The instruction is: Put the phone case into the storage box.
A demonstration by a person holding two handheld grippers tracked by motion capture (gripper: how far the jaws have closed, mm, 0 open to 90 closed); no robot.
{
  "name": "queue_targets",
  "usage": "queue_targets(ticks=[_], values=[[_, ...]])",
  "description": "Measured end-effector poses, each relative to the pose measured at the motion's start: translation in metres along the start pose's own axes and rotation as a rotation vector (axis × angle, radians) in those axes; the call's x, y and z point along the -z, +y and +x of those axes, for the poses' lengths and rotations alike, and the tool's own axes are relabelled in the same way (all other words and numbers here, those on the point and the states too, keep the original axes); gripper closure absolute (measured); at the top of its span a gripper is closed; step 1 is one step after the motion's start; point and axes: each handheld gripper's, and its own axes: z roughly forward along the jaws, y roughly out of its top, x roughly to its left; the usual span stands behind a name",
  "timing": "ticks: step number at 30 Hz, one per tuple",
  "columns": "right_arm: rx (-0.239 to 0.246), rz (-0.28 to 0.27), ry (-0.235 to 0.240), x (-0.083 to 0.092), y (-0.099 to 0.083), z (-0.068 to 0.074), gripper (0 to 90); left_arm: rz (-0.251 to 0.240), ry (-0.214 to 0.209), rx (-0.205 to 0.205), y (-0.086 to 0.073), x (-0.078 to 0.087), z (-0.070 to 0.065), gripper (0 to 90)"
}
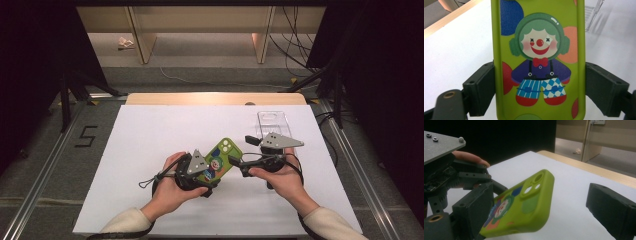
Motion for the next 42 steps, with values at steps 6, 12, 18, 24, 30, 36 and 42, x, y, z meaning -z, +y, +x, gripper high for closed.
queue_targets(ticks=[6,12,18,24,30,36,42], values=[[-0.004,0.000,0.002,-0.004,0.002,0.000,9.3,0.002,-0.004,-0.008,0.000,0.000,-0.001,16.3],[-0.008,0.003,0.002,-0.008,0.005,0.000,9.8,0.003,-0.007,-0.010,0.001,0.000,-0.002,16.3],[-0.015,0.012,0.004,-0.012,0.005,0.000,10.2,0.005,-0.009,-0.014,0.000,-0.001,-0.003,16.3],[-0.024,0.012,0.009,-0.016,0.006,0.000,10.8,0.004,-0.011,-0.017,0.001,-0.001,-0.004,16.3],[-0.031,0.016,0.011,-0.021,0.006,0.001,12.3,0.001,-0.013,-0.019,0.001,-0.002,-0.005,16.3],[-0.039,0.023,0.013,-0.025,0.006,0.001,13.1,0.001,-0.012,-0.021,0.001,-0.001,-0.006,16.3],[-0.046,0.029,0.014,-0.028,0.006,0.000,14.9,0.001,-0.013,-0.022,0.002,-0.001,-0.006,16.3]])
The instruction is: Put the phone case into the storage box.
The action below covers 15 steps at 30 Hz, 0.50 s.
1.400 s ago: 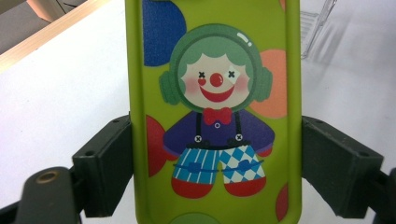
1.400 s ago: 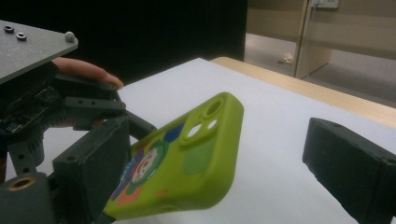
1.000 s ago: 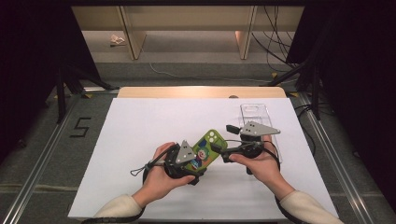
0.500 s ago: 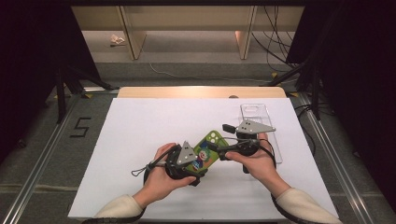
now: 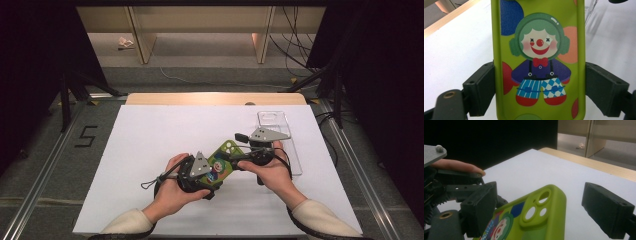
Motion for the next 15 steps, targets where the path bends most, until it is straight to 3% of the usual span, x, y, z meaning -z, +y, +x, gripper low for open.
queue_targets(ticks=[15], values=[[-0.014,0.013,0.004,-0.0066,-0.0017,0.0005,19.3,-0.004,0.001,-0.003,0.0002,-0.0002,-0.0006,16.3]])
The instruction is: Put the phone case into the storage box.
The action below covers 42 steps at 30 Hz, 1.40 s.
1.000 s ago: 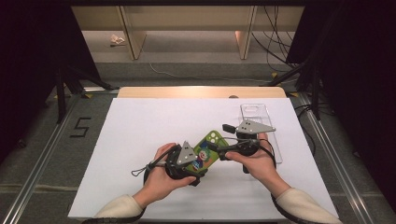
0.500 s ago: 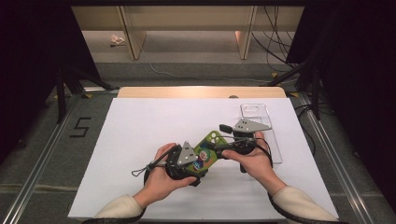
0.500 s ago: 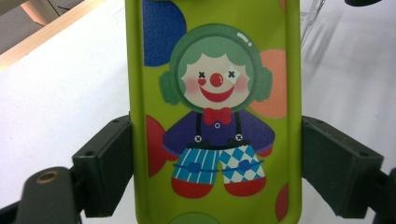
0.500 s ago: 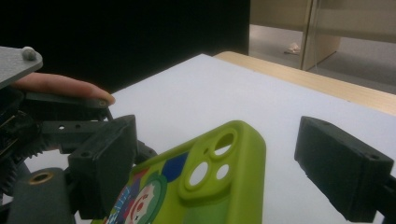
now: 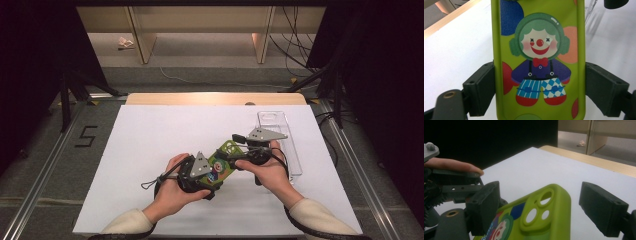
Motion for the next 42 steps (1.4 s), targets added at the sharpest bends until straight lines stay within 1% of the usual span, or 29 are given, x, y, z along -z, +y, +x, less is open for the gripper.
queue_targets(ticks=[3,5,9,16,21,23,31,36,38,39,40,42], values=[[-0.006,0.005,0.002,-0.0005,-0.0005,0.0002,21.2,-0.001,0.001,0.000,0.0000,0.0001,0.0001,16.3],[-0.012,0.012,0.007,-0.0012,-0.0013,0.0000,24.7,0.000,0.000,-0.002,0.0001,0.0001,0.0000,16.3],[-0.022,0.014,0.013,-0.0018,-0.0018,-0.0004,26.8,0.001,-0.004,-0.002,0.0000,-0.0002,0.0000,16.3],[-0.035,0.016,0.016,-0.0022,-0.0012,-0.0007,35.2,-0.001,-0.002,-0.003,0.0001,-0.0002,-0.0004,16.3],[-0.050,0.009,0.024,-0.0019,-0.0006,-0.0005,42.3,0.000,-0.001,-0.002,0.0000,-0.0003,-0.0003,16.3],[-0.051,0.008,0.024,-0.0020,-0.0006,-0.0005,42.9,0.000,-0.001,-0.002,0.0000,-0.0003,-0.0002,16.3],[-0.062,0.005,0.007,-0.0012,-0.0004,-0.0017,50.3,0.000,-0.004,-0.002,0.0001,-0.0002,0.0000,16.3],[-0.070,-0.001,0.007,-0.0005,-0.0002,-0.0024,53.9,0.000,-0.002,-0.002,-0.0001,-0.0005,-0.0001,16.4],[-0.078,-0.003,0.008,-0.0003,-0.0003,-0.0033,57.7,0.005,-0.002,-0.005,-0.0006,-0.0013,-0.0002,16.4],[-0.078,-0.003,0.008,-0.0003,-0.0003,-0.0033,57.7,0.005,-0.002,-0.005,-0.0006,-0.0013,-0.0002,16.3],[-0.084,-0.010,0.009,0.0002,-0.0001,-0.0037,61.3,0.008,-0.002,-0.006,-0.0006,-0.0018,-0.0003,16.4],[-0.092,-0.018,0.015,0.0006,0.0003,-0.0039,62.9,0.012,0.001,-0.007,-0.0008,-0.0023,-0.0003,16.4]])
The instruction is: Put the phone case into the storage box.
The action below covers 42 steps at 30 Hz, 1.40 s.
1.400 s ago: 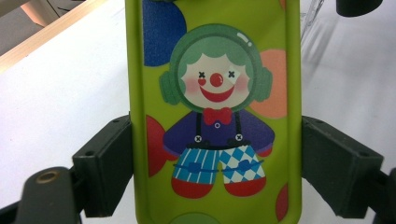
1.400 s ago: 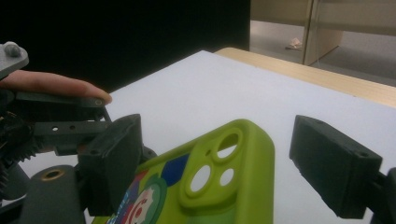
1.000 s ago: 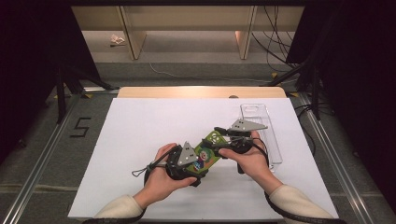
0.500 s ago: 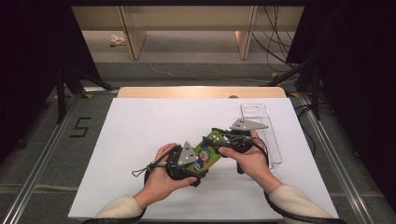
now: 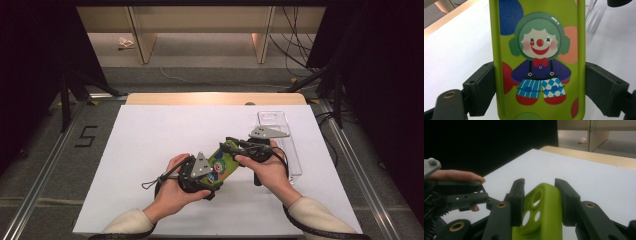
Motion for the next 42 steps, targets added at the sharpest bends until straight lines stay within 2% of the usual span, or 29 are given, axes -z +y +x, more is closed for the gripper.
queue_targets(ticks=[5,6,7,11,20,21,22,23,24,25,29,36,42], values=[[-0.013,-0.012,0.024,0.000,0.002,0.001,66.9,0.003,-0.002,0.004,-0.001,-0.001,0.000,16.4],[-0.037,-0.027,0.047,0.000,0.003,0.002,70.5,0.005,-0.001,0.005,-0.001,-0.002,0.000,16.4],[-0.037,-0.027,0.047,0.000,0.003,0.002,70.5,0.006,0.001,0.003,-0.001,-0.002,0.000,16.4],[-0.056,-0.045,0.095,0.000,0.006,0.005,76.5,0.008,-0.001,0.001,-0.002,-0.003,0.000,16.3],[-0.014,-0.028,0.088,0.001,0.009,0.014,77.5,0.000,-0.006,0.004,-0.002,-0.005,-0.001,15.8],[-0.014,-0.028,0.088,0.001,0.009,0.014,77.5,0.000,-0.006,0.004,-0.002,-0.005,-0.001,18.8],[0.003,-0.022,0.095,0.002,0.011,0.016,77.7,-0.019,0.002,0.013,-0.001,-0.003,0.002,25.0],[0.003,-0.022,0.095,0.002,0.011,0.016,77.7,-0.019,0.002,0.013,-0.001,-0.003,0.002,22.0],[0.024,-0.024,0.084,0.003,0.012,0.018,77.8,-0.024,-0.005,0.021,-0.001,-0.003,0.003,22.0],[0.016,-0.035,0.082,0.004,0.013,0.019,77.7,-0.035,-0.005,0.023,-0.001,-0.002,0.003,21.0],[0.068,-0.041,0.077,0.008,0.020,0.022,77.7,-0.066,-0.023,0.020,0.000,0.000,0.003,16.1],[0.095,-0.029,0.061,0.012,0.023,0.017,77.7,-0.075,-0.035,0.038,-0.002,0.001,0.008,14.6],[0.128,0.000,0.081,0.015,0.027,0.014,77.6,-0.083,-0.059,0.042,-0.004,0.002,0.011,13.7]])
